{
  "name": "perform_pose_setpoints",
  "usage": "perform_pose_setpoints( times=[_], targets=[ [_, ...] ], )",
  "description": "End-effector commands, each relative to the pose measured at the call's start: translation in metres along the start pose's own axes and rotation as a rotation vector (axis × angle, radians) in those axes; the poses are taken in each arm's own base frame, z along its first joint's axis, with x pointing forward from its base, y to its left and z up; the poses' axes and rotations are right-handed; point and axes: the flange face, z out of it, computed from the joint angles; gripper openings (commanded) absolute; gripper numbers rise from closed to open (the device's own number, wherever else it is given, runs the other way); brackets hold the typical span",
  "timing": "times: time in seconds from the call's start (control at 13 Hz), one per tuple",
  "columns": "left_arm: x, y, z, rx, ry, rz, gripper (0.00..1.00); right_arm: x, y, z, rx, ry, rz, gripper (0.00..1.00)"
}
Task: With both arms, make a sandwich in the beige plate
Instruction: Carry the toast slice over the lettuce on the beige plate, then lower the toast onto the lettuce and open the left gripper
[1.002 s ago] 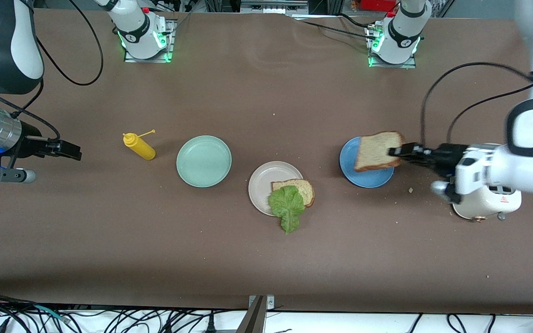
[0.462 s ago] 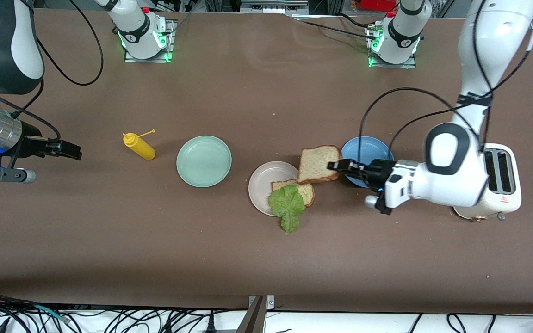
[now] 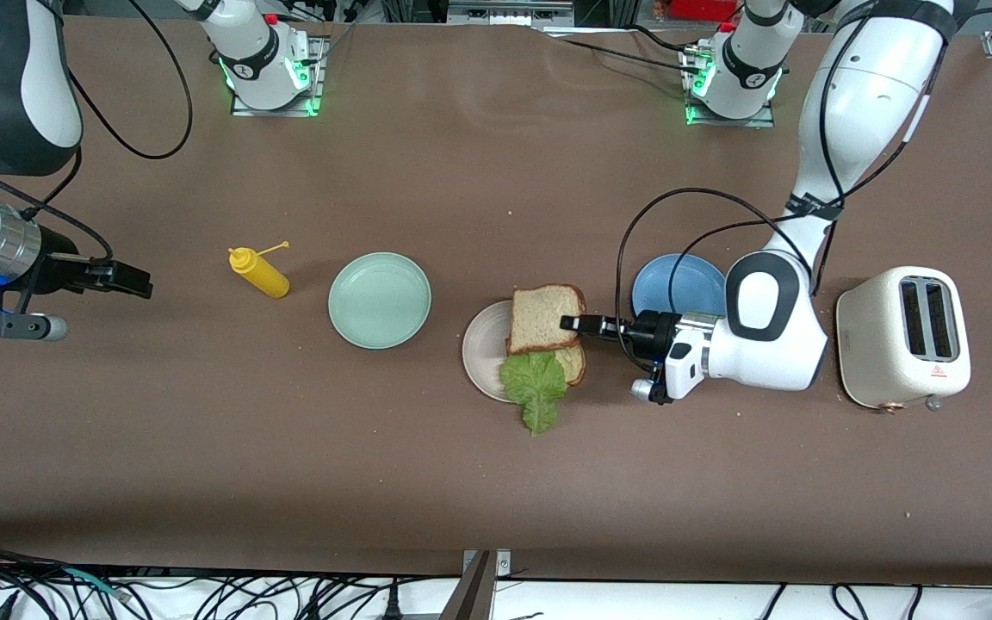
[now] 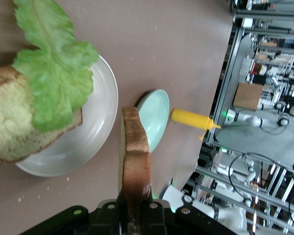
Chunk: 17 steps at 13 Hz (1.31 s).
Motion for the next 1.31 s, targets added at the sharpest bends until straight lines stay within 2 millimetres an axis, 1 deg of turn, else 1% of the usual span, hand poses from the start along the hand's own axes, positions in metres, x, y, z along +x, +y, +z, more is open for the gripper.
perform_pose_setpoints(
  times=[0.0,0.08,0.15,0.31,0.39,0.46,0.54,0.62,0.69,0.92,1.0,1.08,1.16,1.23],
  targets=[
    [0.012,-0.006,0.019,-0.028,0.048,-0.031,0.00,-0.007,0.000,-0.005,0.018,0.011,-0.017,1.00],
    [0.013,-0.007,0.023,-0.029,0.057,-0.029,0.00,-0.008,-0.002,-0.005,0.018,0.013,-0.018,1.00],
    [0.015,-0.013,0.027,-0.024,0.063,-0.034,0.00,-0.008,-0.002,-0.005,0.018,0.011,-0.018,1.00],
    [0.018,-0.022,0.029,-0.014,0.082,-0.033,0.00,-0.007,0.000,-0.005,0.018,0.011,-0.017,1.00],
    [0.019,-0.025,0.028,-0.011,0.084,0.004,0.14,-0.008,-0.001,-0.005,0.019,0.009,-0.018,1.00],
    [0.019,-0.024,0.029,-0.007,0.082,0.053,0.39,-0.007,-0.001,-0.005,0.018,0.013,-0.018,1.00],
    [0.019,-0.025,0.028,-0.004,0.083,0.074,0.66,-0.007,-0.001,-0.004,0.018,0.011,-0.018,1.00],
    [0.020,-0.025,0.026,0.002,0.094,0.077,0.96,-0.007,-0.001,-0.004,0.018,0.011,-0.018,1.00],
    [0.022,-0.025,0.022,0.007,0.119,0.076,1.00,-0.007,-0.001,-0.004,0.018,0.011,-0.018,1.00],
    [0.025,-0.025,0.018,0.027,0.162,0.074,1.00,-0.007,-0.001,-0.004,0.018,0.011,-0.018,1.00],
    [0.026,-0.027,0.012,0.031,0.170,0.071,1.00,-0.007,-0.001,-0.004,0.018,0.011,-0.018,1.00],
    [0.028,-0.030,0.003,0.031,0.184,0.061,1.00,-0.007,-0.001,-0.005,0.018,0.011,-0.018,1.00],
    [0.031,-0.032,-0.011,0.039,0.204,0.056,1.00,-0.007,-0.001,-0.004,0.018,0.011,-0.018,1.00],
    [0.032,-0.034,-0.033,0.058,0.236,0.041,1.00,-0.007,-0.001,-0.004,0.019,0.009,-0.018,1.00]
  ],
)
